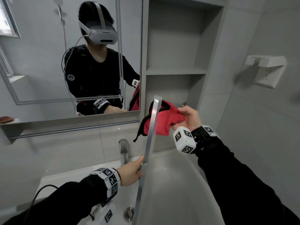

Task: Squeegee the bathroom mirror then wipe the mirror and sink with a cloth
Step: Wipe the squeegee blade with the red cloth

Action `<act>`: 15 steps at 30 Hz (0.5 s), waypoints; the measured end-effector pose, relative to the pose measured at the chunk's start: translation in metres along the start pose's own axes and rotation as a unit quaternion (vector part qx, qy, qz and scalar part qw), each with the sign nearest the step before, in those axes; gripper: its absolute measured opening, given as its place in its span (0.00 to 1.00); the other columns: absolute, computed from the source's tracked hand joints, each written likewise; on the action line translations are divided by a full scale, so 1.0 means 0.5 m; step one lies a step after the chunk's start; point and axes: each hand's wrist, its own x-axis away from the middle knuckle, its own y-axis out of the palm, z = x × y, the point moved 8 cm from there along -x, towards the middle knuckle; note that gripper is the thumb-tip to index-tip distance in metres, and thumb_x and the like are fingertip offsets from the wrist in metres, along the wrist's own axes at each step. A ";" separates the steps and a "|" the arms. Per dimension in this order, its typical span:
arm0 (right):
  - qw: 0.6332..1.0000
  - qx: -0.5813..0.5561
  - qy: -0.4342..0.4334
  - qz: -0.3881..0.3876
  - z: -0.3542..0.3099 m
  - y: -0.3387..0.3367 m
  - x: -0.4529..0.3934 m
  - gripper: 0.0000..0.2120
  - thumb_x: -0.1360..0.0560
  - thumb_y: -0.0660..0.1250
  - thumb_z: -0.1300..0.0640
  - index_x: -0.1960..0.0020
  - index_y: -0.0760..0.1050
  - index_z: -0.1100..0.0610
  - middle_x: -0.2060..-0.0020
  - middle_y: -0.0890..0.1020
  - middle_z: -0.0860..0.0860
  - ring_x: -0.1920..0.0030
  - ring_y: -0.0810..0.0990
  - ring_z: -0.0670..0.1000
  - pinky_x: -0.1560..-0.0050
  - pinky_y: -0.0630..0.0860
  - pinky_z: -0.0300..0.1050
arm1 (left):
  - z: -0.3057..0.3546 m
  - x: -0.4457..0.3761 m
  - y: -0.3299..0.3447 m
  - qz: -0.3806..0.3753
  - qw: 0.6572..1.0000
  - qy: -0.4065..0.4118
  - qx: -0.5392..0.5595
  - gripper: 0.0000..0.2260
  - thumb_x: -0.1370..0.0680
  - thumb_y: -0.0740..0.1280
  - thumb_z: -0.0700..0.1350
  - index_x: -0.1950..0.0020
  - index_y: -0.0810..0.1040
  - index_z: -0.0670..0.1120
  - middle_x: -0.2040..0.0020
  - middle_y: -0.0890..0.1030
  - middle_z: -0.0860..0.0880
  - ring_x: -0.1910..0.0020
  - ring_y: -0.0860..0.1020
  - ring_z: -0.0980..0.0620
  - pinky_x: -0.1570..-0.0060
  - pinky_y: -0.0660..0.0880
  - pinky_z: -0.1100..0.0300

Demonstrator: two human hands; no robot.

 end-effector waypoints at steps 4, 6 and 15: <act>0.996 -0.073 -0.024 0.038 -0.001 -0.001 -0.014 0.28 0.29 0.57 0.53 0.33 0.66 0.67 0.35 0.72 0.64 0.33 0.69 0.61 0.31 0.63 0.59 | 0.001 0.003 -0.031 0.005 1.000 -0.006 -0.009 0.21 0.20 0.58 0.39 0.28 0.57 0.45 0.58 0.71 0.48 0.56 0.71 0.51 0.52 0.72 0.58; 0.991 -0.108 -0.040 0.066 0.000 0.004 -0.025 0.23 0.30 0.56 0.57 0.40 0.71 0.68 0.42 0.78 0.65 0.39 0.76 0.62 0.38 0.71 0.61 | -0.001 0.008 -0.045 0.000 1.000 -0.007 -0.020 0.24 0.20 0.58 0.39 0.26 0.54 0.48 0.54 0.74 0.45 0.53 0.73 0.49 0.48 0.71 0.59; 0.996 0.021 -0.010 0.086 0.061 0.057 -0.080 0.13 0.27 0.68 0.47 0.55 0.77 0.57 0.60 0.78 0.53 0.62 0.76 0.52 0.50 0.74 0.51 | 0.007 0.010 -0.075 -0.006 1.000 0.005 -0.012 0.25 0.21 0.58 0.39 0.26 0.55 0.53 0.42 0.76 0.42 0.45 0.76 0.46 0.41 0.73 0.54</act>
